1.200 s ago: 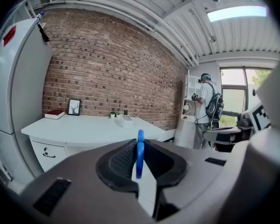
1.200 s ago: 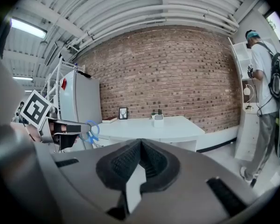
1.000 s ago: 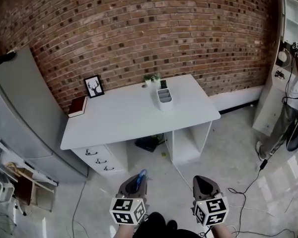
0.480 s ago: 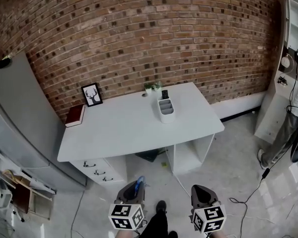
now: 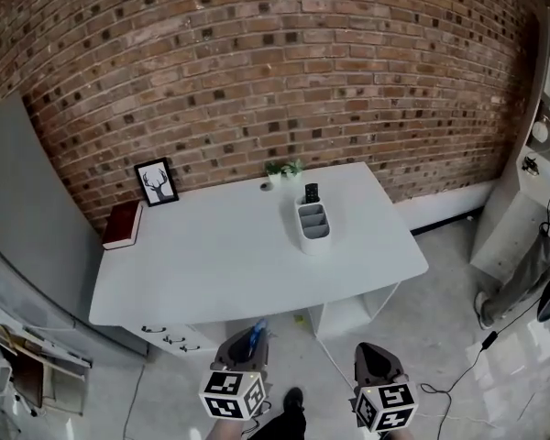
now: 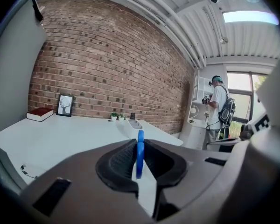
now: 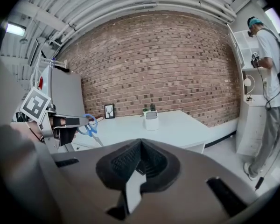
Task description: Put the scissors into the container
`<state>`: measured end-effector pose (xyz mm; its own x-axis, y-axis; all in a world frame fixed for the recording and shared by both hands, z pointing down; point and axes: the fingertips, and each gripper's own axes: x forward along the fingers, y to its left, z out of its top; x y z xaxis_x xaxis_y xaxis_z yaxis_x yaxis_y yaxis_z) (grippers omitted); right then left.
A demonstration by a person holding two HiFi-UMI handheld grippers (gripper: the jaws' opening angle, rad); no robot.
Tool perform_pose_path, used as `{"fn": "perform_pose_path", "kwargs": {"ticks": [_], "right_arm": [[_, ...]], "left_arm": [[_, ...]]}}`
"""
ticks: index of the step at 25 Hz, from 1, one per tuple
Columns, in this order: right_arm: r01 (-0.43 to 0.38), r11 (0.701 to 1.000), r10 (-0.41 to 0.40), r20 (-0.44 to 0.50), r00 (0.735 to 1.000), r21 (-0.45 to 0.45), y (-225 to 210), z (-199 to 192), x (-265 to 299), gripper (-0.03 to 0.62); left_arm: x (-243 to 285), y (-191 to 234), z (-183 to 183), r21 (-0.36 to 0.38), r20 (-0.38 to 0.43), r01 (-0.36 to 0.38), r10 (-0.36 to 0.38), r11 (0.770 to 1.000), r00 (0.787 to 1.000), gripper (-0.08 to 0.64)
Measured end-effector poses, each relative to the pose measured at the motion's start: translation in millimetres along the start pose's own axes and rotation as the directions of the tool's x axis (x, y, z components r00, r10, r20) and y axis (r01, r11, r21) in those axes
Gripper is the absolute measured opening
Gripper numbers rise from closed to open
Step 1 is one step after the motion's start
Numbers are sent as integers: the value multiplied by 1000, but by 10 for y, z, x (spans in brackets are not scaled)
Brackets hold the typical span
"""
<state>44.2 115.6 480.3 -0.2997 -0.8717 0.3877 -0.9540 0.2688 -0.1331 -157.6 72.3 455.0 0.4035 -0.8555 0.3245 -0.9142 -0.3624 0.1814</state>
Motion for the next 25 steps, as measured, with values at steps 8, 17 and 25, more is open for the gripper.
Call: {"fn": "perform_pose_path", "kwargs": {"ticks": [8,17,25], "right_arm": [[42,999,-42,1,999,4,-77,350,731,0],[62,998,-61,-22,998,21,-171,462,1211,0],[30,1000,-29,-21,999,6,-384,659,1735,0]], "left_arm": [[667,421,349,6,10,43,-43,999,999,44],[1120,708,568,11,16,53,-54,999,998,44],[1601,844,820,-9,49,30,-30,999,998,44]]}}
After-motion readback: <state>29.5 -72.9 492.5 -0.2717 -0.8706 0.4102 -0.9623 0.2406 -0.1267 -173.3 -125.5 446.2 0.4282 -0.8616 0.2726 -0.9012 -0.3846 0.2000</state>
